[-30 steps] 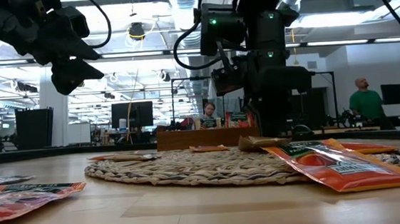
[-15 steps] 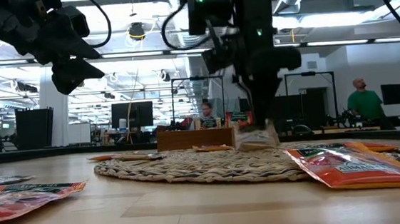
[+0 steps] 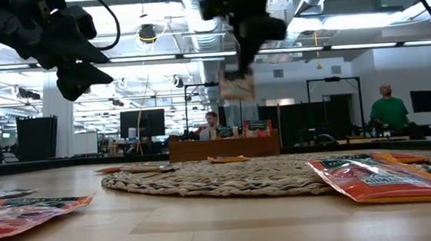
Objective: Pick & Place Tea
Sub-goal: Put the brown tea bag into the middle section of the brown wooden organizer
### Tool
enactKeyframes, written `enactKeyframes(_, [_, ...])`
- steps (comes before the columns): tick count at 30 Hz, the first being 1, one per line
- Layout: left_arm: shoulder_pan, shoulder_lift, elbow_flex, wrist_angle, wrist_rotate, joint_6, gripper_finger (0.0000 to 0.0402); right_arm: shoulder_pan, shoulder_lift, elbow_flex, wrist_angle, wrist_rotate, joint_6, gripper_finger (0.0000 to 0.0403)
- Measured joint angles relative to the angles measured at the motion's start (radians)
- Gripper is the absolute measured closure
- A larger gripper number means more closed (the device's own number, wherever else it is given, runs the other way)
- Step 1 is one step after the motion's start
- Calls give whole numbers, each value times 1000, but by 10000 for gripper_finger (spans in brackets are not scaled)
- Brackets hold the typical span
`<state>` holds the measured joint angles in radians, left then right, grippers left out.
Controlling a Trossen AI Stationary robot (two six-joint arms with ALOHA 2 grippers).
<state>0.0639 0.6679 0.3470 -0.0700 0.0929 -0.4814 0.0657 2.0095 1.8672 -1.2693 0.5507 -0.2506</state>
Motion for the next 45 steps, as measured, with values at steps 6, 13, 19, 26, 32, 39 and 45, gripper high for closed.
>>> enactKeyframes(6, [0, 0, 0, 1, -10, 3, 214, -38, -1, 35, 138, 135, -154, 403])
enactKeyframes(13, [0, 0, 0, 1, -11, 3, 214, -124, 7, 37, 253, 167, -256, 403])
enactKeyframes(19, [0, 0, 0, 3, -14, 6, 214, -198, 8, 8, 282, 150, -282, 403])
enactKeyframes(26, [0, 0, 0, 5, -19, 21, 214, -250, 8, -48, 342, 102, -317, 403])
enactKeyframes(32, [0, 0, 0, 5, -27, 22, 214, -258, 8, -106, 434, 100, -389, 403])
enactKeyframes(39, [0, 0, 0, 5, -33, 22, 214, -271, 26, -138, 524, 104, -451, 403])
enactKeyframes(45, [0, 0, 0, 6, -45, 21, 214, -287, 86, -136, 546, 114, -486, 403])
